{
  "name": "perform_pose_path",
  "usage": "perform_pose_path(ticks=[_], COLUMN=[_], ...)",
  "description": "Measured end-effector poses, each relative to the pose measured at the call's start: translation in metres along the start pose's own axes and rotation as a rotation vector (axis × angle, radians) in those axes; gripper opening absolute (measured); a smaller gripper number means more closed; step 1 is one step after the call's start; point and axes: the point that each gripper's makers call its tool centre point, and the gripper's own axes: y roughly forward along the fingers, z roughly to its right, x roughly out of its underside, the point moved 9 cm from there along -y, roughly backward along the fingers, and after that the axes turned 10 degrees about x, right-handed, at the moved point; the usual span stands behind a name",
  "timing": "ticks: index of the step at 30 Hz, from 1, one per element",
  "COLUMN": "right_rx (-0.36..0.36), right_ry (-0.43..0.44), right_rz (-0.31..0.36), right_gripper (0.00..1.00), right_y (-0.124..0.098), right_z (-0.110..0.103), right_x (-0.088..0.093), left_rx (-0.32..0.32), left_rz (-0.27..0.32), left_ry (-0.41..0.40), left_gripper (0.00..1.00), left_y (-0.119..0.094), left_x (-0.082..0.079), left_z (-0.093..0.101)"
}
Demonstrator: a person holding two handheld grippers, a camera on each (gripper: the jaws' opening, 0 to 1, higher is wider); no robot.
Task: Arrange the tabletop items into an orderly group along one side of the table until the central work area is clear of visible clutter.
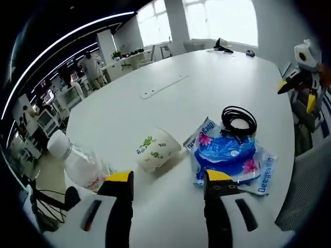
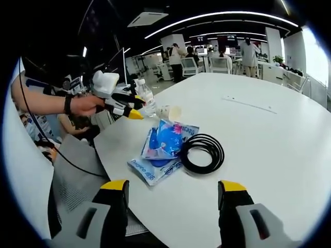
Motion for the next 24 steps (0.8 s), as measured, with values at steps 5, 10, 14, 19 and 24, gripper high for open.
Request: perform_pose_path(ticks=[5, 10, 14, 19, 24], right_rx=[0.005, 0.007, 0.004, 0.007, 0.012], right_ry=[0.011, 0.017, 0.020, 0.030, 0.037], right_rz=[-0.008, -0.014, -0.019, -0.021, -0.021], right_gripper=[0.72, 0.72, 0.72, 0.72, 0.72], right_y=[-0.002, -0.002, -0.002, -0.002, -0.003], right_z=[0.001, -0.001, -0.001, 0.000, 0.000], right_x=[0.005, 0.007, 0.009, 0.012, 0.013], left_rx=[0.009, 0.023, 0.034, 0.046, 0.058], left_rz=[-0.028, -0.072, -0.094, -0.120, -0.144], left_ry=[0.042, 0.109, 0.138, 0.156, 0.166], left_gripper=[0.54, 0.53, 0.52, 0.51, 0.51], left_y=[0.011, 0.020, 0.030, 0.042, 0.051], left_x=[-0.003, -0.008, -0.015, -0.019, -0.022], left_z=[-0.012, -0.018, -0.022, -0.027, -0.031])
